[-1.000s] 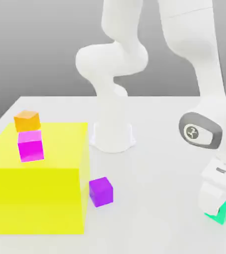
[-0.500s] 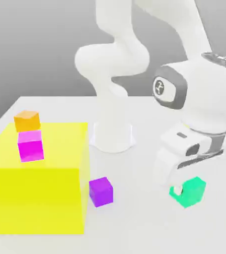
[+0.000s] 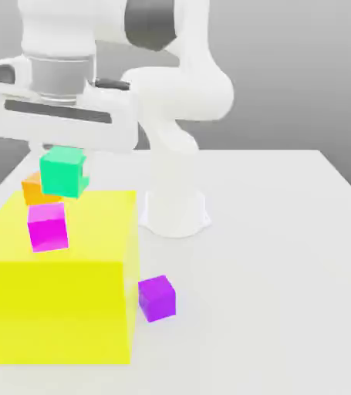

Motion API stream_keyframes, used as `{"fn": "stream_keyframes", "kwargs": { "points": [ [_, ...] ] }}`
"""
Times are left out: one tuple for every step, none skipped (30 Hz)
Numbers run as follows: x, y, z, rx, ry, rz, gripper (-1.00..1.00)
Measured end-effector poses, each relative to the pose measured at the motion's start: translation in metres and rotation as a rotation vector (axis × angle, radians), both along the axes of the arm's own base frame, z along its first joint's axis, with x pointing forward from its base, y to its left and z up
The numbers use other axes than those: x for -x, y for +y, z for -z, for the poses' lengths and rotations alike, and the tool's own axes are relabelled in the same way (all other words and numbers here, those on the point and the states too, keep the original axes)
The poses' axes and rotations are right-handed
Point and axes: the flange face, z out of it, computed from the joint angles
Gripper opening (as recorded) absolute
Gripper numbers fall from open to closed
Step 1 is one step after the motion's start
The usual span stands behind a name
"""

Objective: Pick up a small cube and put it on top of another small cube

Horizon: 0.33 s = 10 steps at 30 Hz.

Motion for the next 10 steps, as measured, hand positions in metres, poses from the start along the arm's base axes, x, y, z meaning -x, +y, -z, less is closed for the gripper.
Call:
{"fn": "stream_keyframes", "kwargs": {
  "points": [
    [0.017, -0.013, -0.006, -0.017, -0.006, 0.039, -1.00],
    [0.035, -0.025, -0.012, -0.035, -0.013, 0.078, -1.00],
    [0.043, -0.031, -0.007, -0.045, -0.016, 0.096, -1.00],
    [0.047, -0.035, 0.003, -0.050, -0.018, 0.106, -1.00],
    [0.049, -0.036, 0.015, -0.052, -0.019, 0.111, -1.00],
    [0.051, -0.037, 0.028, -0.053, -0.019, 0.113, -1.00],
    [0.052, -0.037, 0.041, -0.054, -0.020, 0.114, 1.00],
    [0.052, -0.037, 0.041, -0.054, -0.020, 0.114, 1.00],
    [0.052, -0.037, 0.041, -0.054, -0.020, 0.114, 1.00],
    [0.052, -0.037, 0.041, -0.054, -0.020, 0.114, 1.00]
  ]
}}
